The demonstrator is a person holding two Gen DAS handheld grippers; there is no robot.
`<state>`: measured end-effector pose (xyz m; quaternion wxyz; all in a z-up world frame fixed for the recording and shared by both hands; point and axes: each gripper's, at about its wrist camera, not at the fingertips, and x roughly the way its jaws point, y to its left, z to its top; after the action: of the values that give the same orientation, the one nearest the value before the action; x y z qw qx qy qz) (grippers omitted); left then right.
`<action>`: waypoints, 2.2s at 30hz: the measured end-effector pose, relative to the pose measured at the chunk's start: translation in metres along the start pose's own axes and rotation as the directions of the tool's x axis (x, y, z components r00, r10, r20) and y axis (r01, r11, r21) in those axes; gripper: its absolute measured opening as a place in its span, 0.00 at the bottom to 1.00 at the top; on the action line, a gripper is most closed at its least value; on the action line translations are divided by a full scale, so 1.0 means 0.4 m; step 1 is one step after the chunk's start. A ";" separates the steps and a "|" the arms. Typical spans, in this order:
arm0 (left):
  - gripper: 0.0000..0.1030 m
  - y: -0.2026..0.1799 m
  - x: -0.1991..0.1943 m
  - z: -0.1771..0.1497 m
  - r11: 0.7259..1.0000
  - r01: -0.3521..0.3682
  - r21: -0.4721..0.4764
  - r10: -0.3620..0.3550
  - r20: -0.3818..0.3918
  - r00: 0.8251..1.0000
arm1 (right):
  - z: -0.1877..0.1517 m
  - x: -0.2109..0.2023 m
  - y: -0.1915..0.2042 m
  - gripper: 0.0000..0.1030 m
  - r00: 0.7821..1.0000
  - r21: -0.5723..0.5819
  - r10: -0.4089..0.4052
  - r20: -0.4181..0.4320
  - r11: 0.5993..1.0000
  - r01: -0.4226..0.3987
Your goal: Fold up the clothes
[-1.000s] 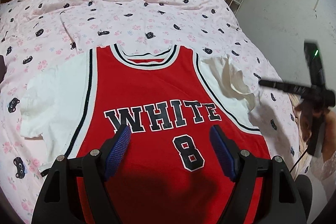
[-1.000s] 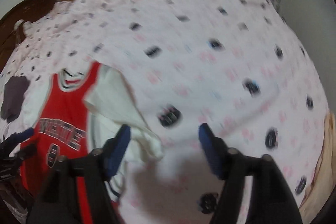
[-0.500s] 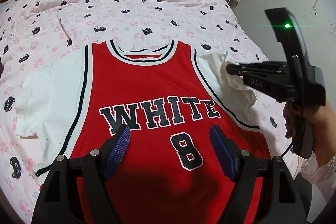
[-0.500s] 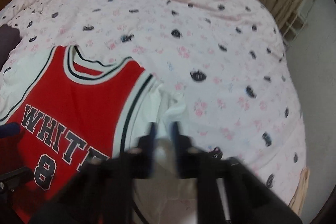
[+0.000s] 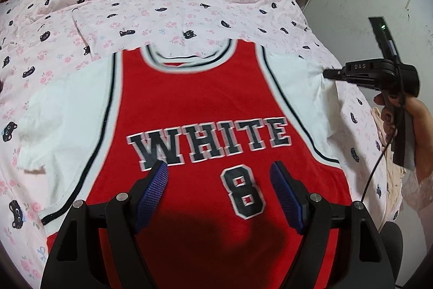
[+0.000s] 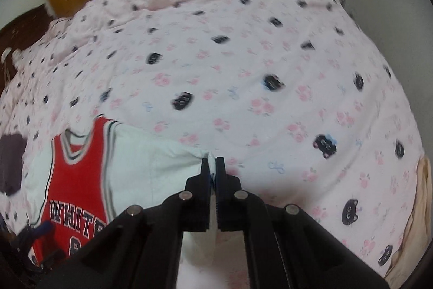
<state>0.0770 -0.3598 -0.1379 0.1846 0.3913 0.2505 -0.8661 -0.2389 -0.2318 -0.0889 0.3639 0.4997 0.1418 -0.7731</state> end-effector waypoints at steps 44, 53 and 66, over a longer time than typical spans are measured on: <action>0.71 0.017 0.029 -0.009 1.000 -0.004 -0.019 0.003 -0.048 0.999 | -0.245 -0.014 -0.086 0.10 0.954 -0.221 0.227 -0.194 0.938 -0.268; 0.71 0.021 0.012 -0.015 0.999 0.009 -0.033 -0.010 -0.040 0.999 | -0.238 -0.083 -0.055 0.13 0.993 -0.257 0.118 0.027 0.960 -0.108; 0.71 0.032 0.002 -0.038 1.000 -0.012 -0.013 0.011 -0.044 0.999 | -0.269 0.061 0.077 0.13 0.992 -0.328 0.079 -0.097 0.939 -0.107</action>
<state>0.0922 -0.3615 -0.1508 0.1867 0.4105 0.2581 -0.8544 -0.1509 -0.2008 -0.1554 0.4728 0.4686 0.2611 -0.6990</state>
